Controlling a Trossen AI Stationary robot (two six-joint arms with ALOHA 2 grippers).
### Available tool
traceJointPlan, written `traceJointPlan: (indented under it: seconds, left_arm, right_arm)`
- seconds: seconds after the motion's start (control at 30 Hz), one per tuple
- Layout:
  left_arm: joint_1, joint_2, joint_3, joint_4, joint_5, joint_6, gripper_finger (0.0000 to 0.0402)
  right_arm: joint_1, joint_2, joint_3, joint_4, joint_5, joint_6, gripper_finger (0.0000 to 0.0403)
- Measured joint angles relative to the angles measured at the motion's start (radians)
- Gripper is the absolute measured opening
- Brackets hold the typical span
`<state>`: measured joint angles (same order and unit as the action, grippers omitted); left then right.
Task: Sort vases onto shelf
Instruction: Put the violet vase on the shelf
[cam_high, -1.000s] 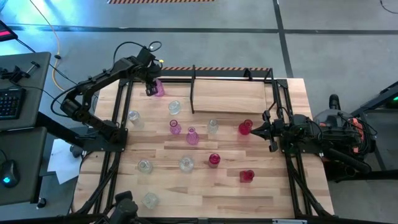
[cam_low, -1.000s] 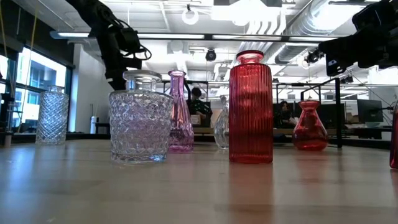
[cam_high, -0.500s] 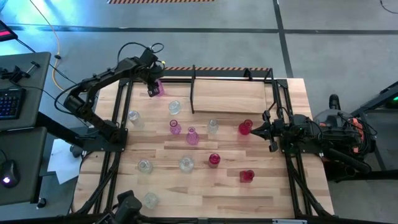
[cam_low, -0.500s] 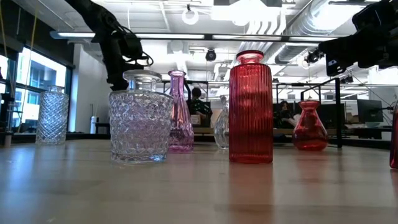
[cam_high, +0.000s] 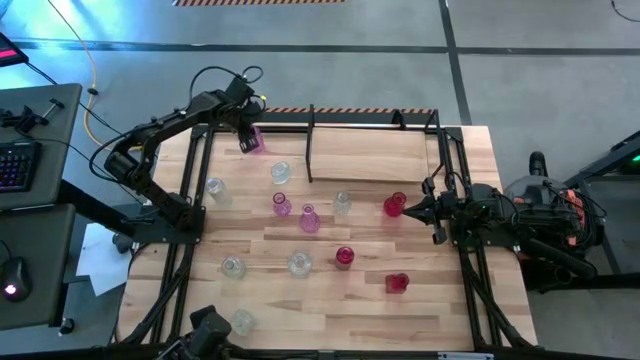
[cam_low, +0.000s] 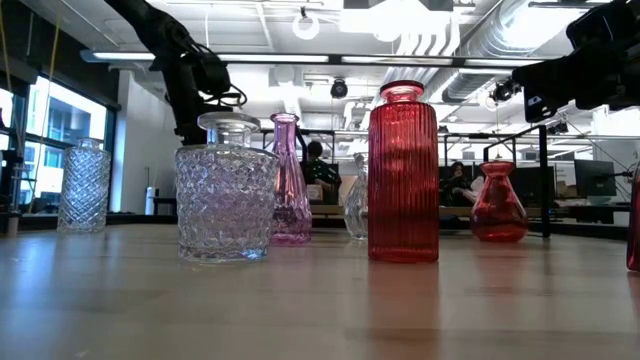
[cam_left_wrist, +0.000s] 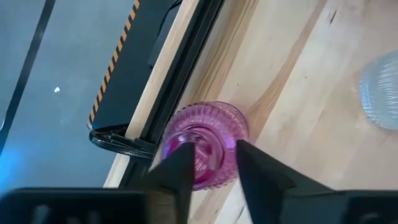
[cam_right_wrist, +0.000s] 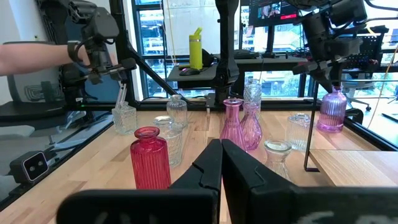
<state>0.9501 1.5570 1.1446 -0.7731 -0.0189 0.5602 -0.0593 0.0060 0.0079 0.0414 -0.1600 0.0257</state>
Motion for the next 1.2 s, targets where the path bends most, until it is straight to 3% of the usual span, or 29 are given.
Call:
traceJointPlan:
  seconds: [0.13, 0.2, 0.63, 1.0, 1.2]
  left_arm:
    - [-0.001, 0.0, -0.001, -0.01, 0.003, -0.009, 0.0024]
    - [-0.003, 0.0, -0.001, -0.017, -0.008, -0.021, 0.0014]
    - [-0.06, -0.008, -0.004, -0.047, -0.025, -0.064, 0.0013]
    - [-0.126, -0.092, -0.011, -0.094, -0.009, -0.122, 0.0011]
    - [-0.165, -0.135, -0.01, -0.088, -0.067, -0.135, 0.0011]
  right_arm:
    - [0.0, 0.0, 0.0, 0.0, 0.0, 0.0, 0.0]
    - [0.0, 0.0, 0.0, 0.0, 0.0, 0.0, 0.0]
    - [0.0, 0.0, 0.0, 0.0, 0.0, 0.0, 0.0]
    - [0.0, 0.0, 0.0, 0.0, 0.0, 0.0, 0.0]
    - [0.0, 0.0, 0.0, 0.0, 0.0, 0.0, 0.0]
